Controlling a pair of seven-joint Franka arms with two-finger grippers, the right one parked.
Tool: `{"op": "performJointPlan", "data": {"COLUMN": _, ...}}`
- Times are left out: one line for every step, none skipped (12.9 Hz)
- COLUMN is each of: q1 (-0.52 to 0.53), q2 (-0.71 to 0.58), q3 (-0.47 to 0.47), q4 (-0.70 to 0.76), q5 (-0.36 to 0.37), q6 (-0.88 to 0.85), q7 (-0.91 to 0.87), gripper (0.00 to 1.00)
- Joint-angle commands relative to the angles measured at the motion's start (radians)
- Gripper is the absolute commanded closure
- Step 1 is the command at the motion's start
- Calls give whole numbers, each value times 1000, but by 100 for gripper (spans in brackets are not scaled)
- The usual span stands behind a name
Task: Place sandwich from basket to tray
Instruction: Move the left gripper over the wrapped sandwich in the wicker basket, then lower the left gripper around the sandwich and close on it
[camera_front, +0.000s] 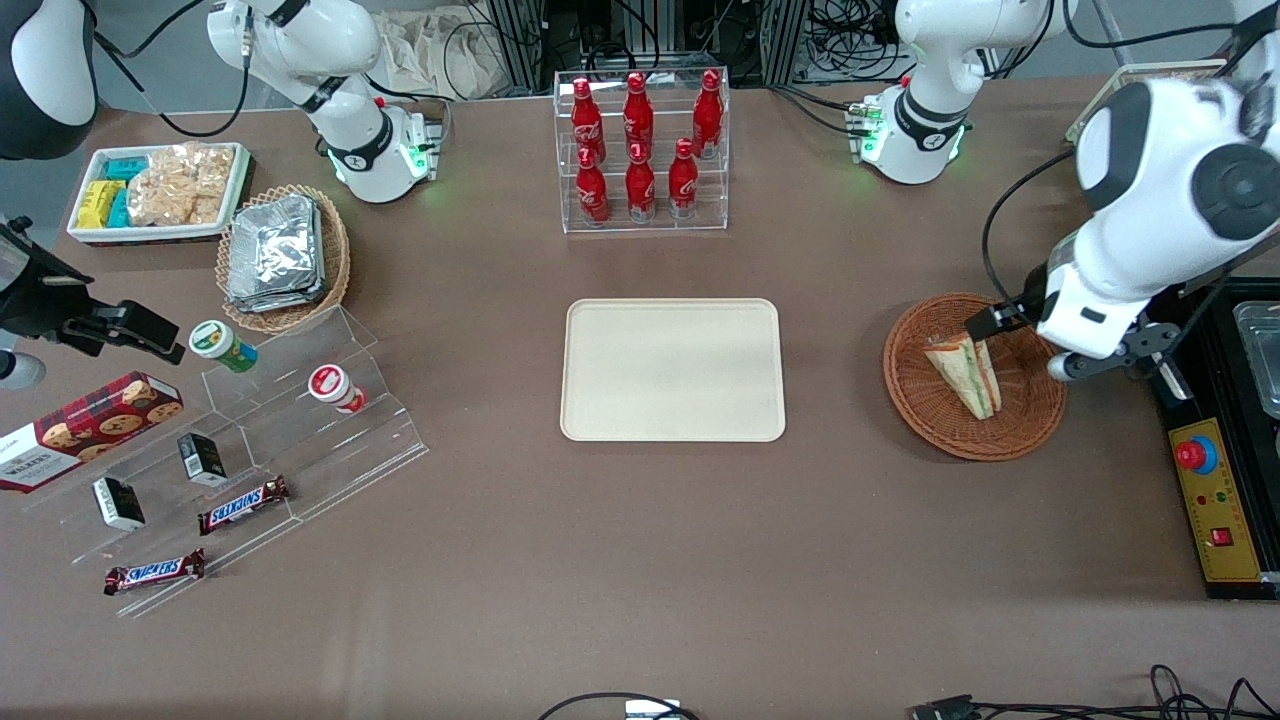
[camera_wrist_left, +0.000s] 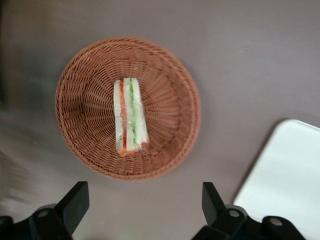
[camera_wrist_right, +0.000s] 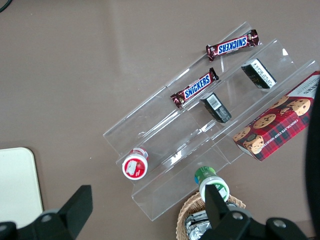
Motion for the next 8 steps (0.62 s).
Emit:
{"op": "performJointPlan", "data": {"q1": 2, "q2": -19, "q3": -4, "q4": -168, "q5": 81, "q6": 167, "q7": -156, "gripper": 0}}
{"op": "performJointPlan", "data": {"q1": 3, "q2": -19, "q3": -4, "q4": -199, "q5": 87, "q6": 193, "q7": -177, "gripper": 0}}
{"op": "performJointPlan", "data": {"q1": 3, "q2": -7, "q3": -1, "q4": -218, "q5": 87, "q6": 218, "q7": -178, "gripper": 0}}
{"op": "performJointPlan", "data": {"q1": 3, "q2": 11, "q3": 26, "q4": -236, "q5": 89, "q6": 253, "q7": -178, "gripper": 0}}
{"op": "performJointPlan", "data": {"q1": 2, "q2": 27, "q3": 49, "q4": -265, "q5": 89, "q6": 305, "q7": -176, "gripper": 0}}
{"op": "performJointPlan", "data": {"q1": 3, "q2": 36, "q3": 58, "q4": -305, "q5": 89, "q6": 369, "q7": -176, "gripper": 0}}
{"op": "performJointPlan", "data": {"q1": 2, "q2": 38, "q3": 72, "q4": -362, "q5": 89, "q6": 450, "q7": -176, "gripper": 0}}
{"op": "performJointPlan", "data": {"q1": 2, "q2": 45, "q3": 74, "q4": -399, "q5": 89, "q6": 511, "q7": -175, "gripper": 0}}
